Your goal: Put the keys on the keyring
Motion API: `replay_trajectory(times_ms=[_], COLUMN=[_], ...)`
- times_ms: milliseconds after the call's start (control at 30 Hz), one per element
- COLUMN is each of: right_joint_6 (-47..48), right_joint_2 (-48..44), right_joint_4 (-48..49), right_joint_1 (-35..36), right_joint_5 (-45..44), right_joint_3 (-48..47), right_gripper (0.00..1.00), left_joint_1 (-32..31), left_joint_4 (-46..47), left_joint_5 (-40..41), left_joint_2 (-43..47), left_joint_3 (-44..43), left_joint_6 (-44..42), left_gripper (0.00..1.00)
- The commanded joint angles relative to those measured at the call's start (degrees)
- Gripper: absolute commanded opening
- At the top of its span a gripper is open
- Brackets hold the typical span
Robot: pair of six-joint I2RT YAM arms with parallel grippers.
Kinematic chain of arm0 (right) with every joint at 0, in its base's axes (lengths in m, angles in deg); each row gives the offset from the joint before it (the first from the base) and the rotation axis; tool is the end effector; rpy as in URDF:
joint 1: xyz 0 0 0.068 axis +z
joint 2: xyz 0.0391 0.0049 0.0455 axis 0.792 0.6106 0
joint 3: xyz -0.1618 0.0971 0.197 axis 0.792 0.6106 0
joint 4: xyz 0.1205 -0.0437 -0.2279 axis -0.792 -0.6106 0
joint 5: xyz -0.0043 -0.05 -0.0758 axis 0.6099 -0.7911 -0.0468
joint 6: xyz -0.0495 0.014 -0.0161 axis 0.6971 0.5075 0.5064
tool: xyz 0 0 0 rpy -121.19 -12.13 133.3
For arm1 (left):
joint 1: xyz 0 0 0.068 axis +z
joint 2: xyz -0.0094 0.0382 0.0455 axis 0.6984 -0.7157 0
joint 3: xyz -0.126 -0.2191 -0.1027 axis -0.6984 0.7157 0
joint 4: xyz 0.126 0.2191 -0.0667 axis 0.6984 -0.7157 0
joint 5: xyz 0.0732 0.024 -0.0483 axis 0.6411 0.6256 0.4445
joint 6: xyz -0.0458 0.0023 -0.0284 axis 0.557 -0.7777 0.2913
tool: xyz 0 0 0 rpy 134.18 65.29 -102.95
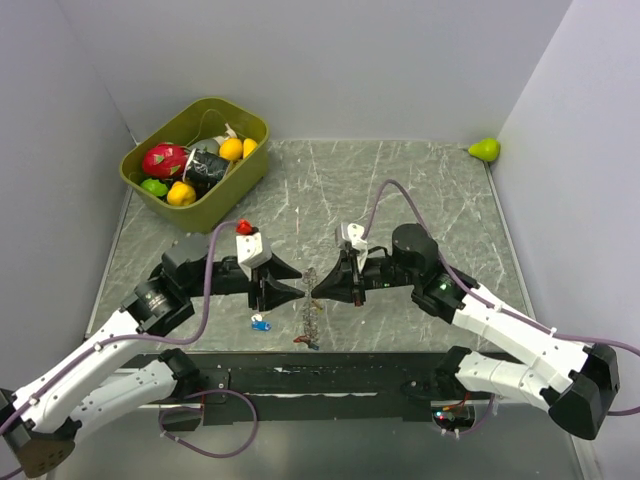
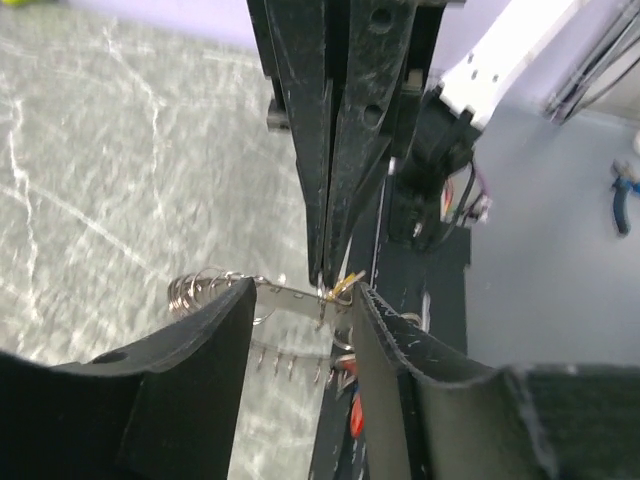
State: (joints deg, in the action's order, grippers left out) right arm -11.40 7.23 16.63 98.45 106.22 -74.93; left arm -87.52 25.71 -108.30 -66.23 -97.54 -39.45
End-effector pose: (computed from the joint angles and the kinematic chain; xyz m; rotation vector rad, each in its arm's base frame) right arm 0.1338 0.1762 0.3303 -1.2665 1.3450 1.2764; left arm 0.1105 -0.1335 0.3523 1.0605 1.4576 -1.1557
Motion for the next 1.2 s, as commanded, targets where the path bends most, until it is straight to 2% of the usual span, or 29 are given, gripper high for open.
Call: replay_trajectory(times_ms=[0, 133, 300, 467, 767, 1167], right_joint_6=[7.7, 11.1, 12.7, 12.3, 11.1, 10.1], right_joint_2=[2.6, 4.9, 6.4, 6.0, 6.3, 6.0], right_joint_4=[-9.7, -16.6, -19.7, -18.7, -17.3, -15.1], right_joint_1=[-0.5, -0.5, -0.4, -0.4, -0.4, -0.4], right_joint_5=[2.3, 2.7, 2.1, 2.1, 1.8, 2.0], right_joint_3=[-7.5, -10.3, -11.8, -11.6, -11.0, -10.1], right_gripper=[0.00, 0.00, 0.00, 0.00, 0.00, 0.00], left_joint_1=[-0.2, -0.2, -0.3, -0.3, -0.3, -0.4], left_joint_4=[-12.4, -16.4, -19.1, -22.2, -20.5, -19.2], left_joint_5=[-0.9, -1.9, -3.9, -5.7, -9.7, -9.0], left_joint_2=[-3.5, -7.6, -10.5, -14.0, -16.0, -18.5], left_joint_3=[-6.6, -9.8, -12.0, -14.0, -13.7, -13.3], left_joint_6=[-7.3, -10.0, -11.7, -14.4, -14.3, -12.6], left_gripper=[0.50, 0.50, 0.50, 0.48, 0.46, 0.34])
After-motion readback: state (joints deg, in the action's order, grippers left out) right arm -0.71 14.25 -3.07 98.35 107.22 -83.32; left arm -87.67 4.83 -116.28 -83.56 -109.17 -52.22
